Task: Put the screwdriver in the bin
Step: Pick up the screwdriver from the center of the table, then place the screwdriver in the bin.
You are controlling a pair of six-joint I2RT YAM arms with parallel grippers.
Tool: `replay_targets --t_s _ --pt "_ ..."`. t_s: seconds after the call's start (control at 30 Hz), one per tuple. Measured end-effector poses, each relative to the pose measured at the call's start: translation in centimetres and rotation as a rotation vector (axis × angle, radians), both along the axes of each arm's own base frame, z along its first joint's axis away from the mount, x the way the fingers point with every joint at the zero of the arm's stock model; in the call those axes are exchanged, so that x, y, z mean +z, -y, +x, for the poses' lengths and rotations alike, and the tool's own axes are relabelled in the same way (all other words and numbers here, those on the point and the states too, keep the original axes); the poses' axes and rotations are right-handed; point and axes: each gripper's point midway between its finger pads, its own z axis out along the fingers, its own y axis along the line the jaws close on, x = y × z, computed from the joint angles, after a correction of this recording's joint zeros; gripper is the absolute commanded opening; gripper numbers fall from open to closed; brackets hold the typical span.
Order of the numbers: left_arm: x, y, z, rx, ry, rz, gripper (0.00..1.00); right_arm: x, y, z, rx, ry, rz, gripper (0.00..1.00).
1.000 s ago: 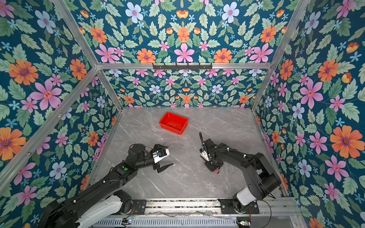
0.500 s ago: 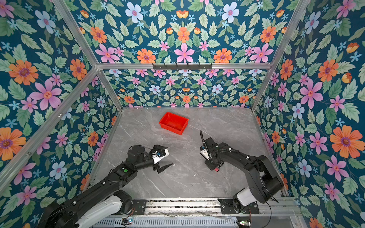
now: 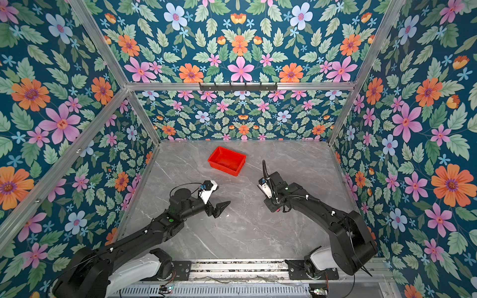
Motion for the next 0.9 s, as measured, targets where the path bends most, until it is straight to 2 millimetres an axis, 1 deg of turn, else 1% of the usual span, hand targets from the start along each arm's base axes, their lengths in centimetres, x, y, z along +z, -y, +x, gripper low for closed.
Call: replay_targets --t_s 0.17,0.27,0.37,0.47,0.57,0.63,0.77,0.9 --pt "0.4 1.0 2.0 0.084 -0.201 -0.249 0.97 2.1 -1.8 2.5 0.020 0.099 0.067 0.00" --pt "0.8 1.4 3.0 0.114 -0.288 -0.392 0.93 3.2 -3.2 4.2 0.033 0.148 0.109 0.00" --pt "1.2 1.8 3.8 0.122 -0.345 -0.508 0.88 4.2 -4.9 5.4 0.054 0.182 0.142 0.00" --pt "2.1 2.5 4.5 0.110 -0.374 -0.596 0.82 5.1 -6.9 6.3 0.090 0.210 0.173 0.00" --pt "3.3 3.3 4.7 0.079 -0.377 -0.656 0.74 5.7 -8.5 6.6 0.124 0.226 0.196 0.00" --pt "3.5 3.6 4.6 0.067 -0.373 -0.667 0.70 6.1 -9.4 6.6 0.149 0.235 0.211 0.00" --pt "3.2 3.8 4.7 0.073 -0.387 -0.683 0.63 7.0 -11.0 6.4 0.189 0.257 0.233 0.00" --pt "2.9 3.8 5.0 0.090 -0.389 -0.687 0.59 7.6 -12.6 5.4 0.237 0.257 0.259 0.00"
